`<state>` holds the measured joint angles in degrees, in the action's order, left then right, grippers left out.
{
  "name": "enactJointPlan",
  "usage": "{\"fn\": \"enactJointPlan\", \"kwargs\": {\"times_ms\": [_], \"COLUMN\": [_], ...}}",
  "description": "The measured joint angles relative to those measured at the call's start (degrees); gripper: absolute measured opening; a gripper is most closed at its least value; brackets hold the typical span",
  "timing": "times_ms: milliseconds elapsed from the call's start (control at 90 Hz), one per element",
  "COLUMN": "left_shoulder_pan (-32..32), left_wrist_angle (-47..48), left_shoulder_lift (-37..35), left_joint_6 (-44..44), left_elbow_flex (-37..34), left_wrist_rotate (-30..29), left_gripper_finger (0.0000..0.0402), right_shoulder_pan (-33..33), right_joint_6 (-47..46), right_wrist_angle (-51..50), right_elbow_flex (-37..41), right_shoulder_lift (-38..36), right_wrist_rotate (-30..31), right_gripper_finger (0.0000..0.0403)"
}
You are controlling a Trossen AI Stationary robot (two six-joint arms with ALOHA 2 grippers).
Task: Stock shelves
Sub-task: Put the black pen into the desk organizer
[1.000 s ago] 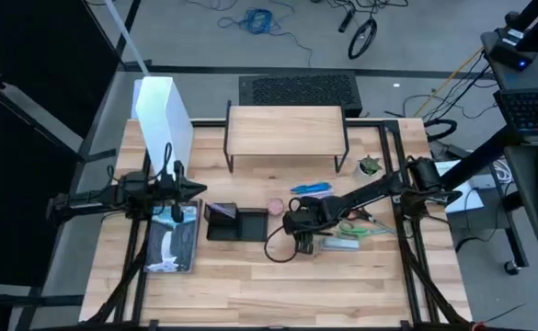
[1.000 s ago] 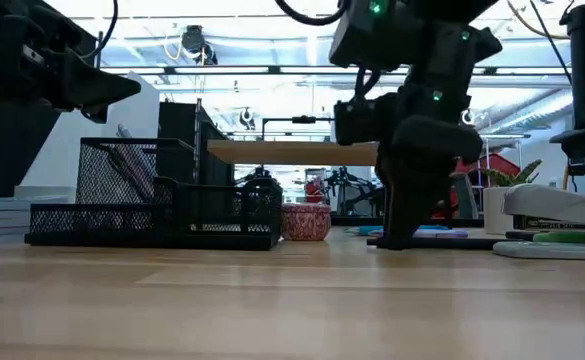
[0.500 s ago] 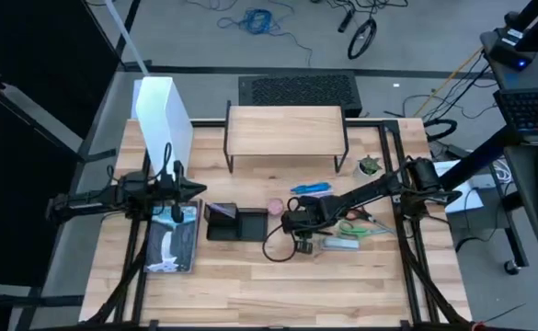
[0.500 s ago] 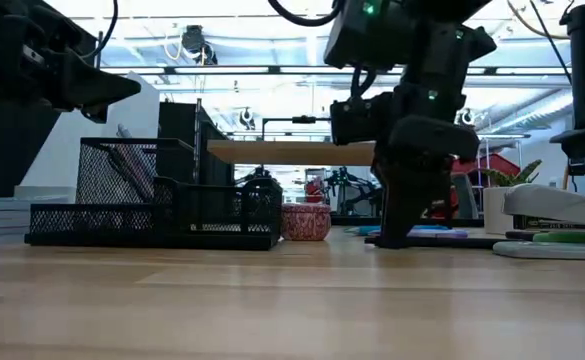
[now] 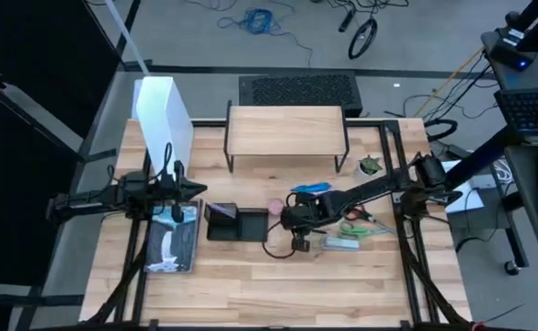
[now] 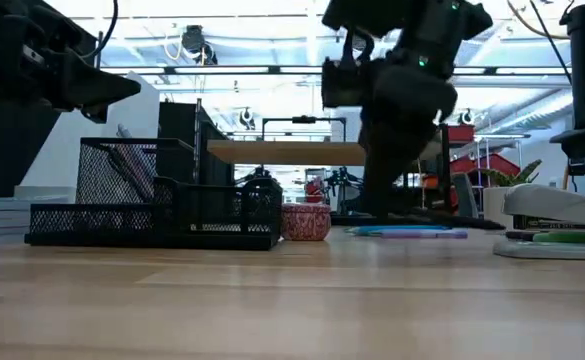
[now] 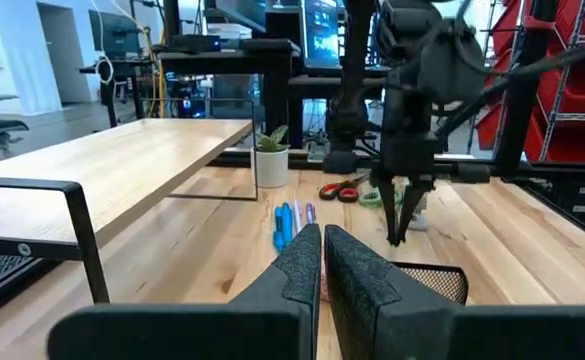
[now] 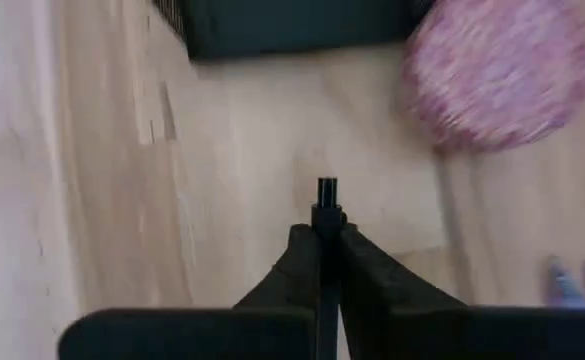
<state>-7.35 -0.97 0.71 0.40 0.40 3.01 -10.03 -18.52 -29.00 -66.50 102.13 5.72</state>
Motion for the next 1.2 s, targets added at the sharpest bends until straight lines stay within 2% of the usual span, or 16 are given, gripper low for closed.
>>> {"fn": "enactJointPlan", "kwargs": {"times_ms": [233,489,600,700,800,989,1200], "left_shoulder_pan": [0.0,0.0,0.0,-0.02,-0.01,0.0,0.0], "left_wrist_angle": [0.02,0.0,0.0,0.0,0.0,-0.02,0.0], "left_shoulder_lift": [0.01,0.0,0.01,0.0,0.0,0.0,0.0], "left_joint_6": [-0.02,-0.02,-0.01,0.0,0.0,0.0,-0.01], "left_elbow_flex": [0.0,0.0,0.02,0.02,0.0,0.0,0.0], "left_wrist_rotate": [0.0,0.0,0.01,0.02,0.01,0.02,0.02], "left_gripper_finger": [0.0004,0.0004,0.0004,0.0004,0.0004,0.0004,0.0004], "right_shoulder_pan": [2.5,6.75,7.13,6.23,4.28,-0.05,-0.07], "right_joint_6": [2.93,10.94,12.12,12.28,17.91,27.58,30.19], "right_wrist_angle": [6.77,22.93,21.81,16.92,11.35,11.87,15.62], "right_elbow_flex": [-0.09,-0.21,-0.22,-0.22,-0.2,-0.2,-0.2], "right_shoulder_lift": [-4.7,-5.24,-5.24,-5.24,-5.22,-1.87,4.59], "right_wrist_rotate": [0.39,-0.63,-1.27,-1.62,-3.07,-2.92,-2.63], "right_gripper_finger": [0.0005,0.0003,0.0002,0.0002,0.0002,0.0047,0.012]}}
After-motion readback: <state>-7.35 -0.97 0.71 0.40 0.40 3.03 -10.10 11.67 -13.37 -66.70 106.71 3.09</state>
